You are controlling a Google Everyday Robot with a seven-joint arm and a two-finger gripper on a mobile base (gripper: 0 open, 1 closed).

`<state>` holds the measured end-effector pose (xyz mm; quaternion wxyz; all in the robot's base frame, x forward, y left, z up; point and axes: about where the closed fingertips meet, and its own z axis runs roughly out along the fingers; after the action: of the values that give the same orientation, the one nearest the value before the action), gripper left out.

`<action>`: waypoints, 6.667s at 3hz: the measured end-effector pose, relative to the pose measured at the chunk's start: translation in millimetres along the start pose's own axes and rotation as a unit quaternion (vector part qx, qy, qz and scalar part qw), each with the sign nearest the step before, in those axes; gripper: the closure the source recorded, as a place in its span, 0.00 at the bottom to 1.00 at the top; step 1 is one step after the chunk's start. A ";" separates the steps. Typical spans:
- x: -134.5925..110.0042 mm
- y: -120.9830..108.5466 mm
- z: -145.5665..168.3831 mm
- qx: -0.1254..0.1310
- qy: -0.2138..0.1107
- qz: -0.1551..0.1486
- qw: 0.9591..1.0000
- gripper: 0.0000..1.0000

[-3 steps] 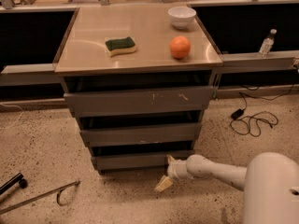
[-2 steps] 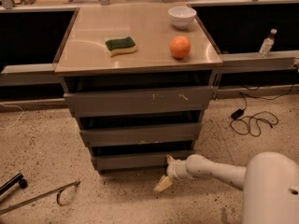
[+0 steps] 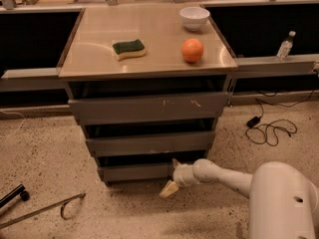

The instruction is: Open bottom drawer

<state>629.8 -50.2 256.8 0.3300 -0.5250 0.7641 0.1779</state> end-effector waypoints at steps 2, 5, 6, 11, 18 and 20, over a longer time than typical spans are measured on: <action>0.0 -27.3 42.4 -0.009 -0.001 0.004 1.000 0.00; 34.1 -31.8 80.0 -0.050 0.031 0.037 0.998 0.00; 32.8 -31.9 74.9 -0.051 0.032 0.040 0.997 0.00; -2.5 23.5 20.8 -0.090 0.031 0.039 0.995 0.00; 28.1 -36.6 97.9 -0.111 0.076 0.063 0.989 0.00; 33.4 -7.0 90.0 -0.127 0.070 0.080 0.986 0.00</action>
Offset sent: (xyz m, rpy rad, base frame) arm 0.0590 0.0169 -0.0516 0.0101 0.0409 -0.0008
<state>657.1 -20.1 169.5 0.1910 -0.5110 0.7961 0.2619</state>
